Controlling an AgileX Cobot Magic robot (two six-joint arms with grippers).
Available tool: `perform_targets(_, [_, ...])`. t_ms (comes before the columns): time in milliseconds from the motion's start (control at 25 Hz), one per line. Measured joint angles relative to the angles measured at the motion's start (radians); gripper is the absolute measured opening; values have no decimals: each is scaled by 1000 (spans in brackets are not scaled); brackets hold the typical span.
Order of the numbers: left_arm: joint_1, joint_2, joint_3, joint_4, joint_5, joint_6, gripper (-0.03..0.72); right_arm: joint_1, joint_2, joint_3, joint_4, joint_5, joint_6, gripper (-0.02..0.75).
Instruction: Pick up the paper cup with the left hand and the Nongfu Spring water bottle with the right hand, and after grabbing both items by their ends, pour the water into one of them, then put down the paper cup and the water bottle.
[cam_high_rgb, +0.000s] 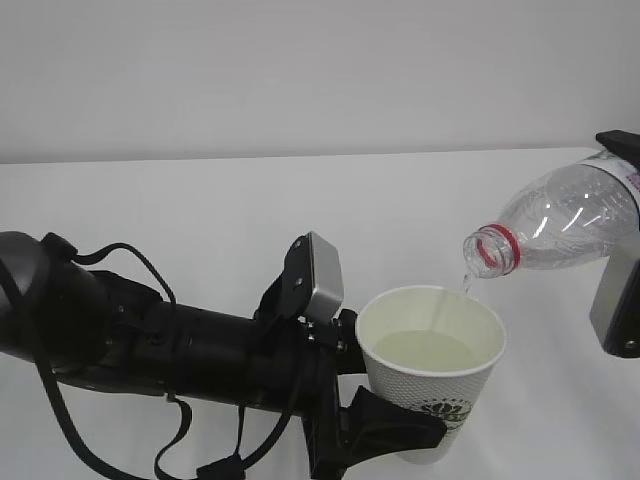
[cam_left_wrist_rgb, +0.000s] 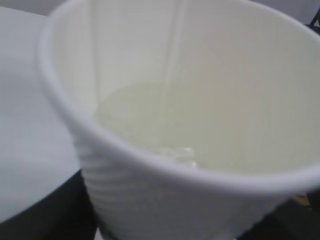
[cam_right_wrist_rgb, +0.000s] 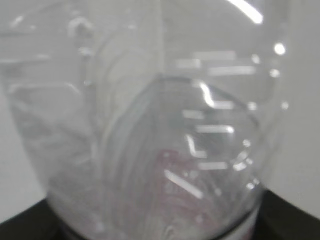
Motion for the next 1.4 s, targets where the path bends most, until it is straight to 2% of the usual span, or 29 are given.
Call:
perform_targets(760, [0, 0, 0, -2, 2, 0, 516, 0, 0, 0, 1, -4, 1, 482])
perform_targets(1160, [0, 0, -45, -7, 8, 0, 516, 0, 0, 0, 1, -4, 95, 482])
perform_targets(1400, [0, 0, -46, -10, 22, 0, 515, 0, 0, 0, 2, -4, 215, 482])
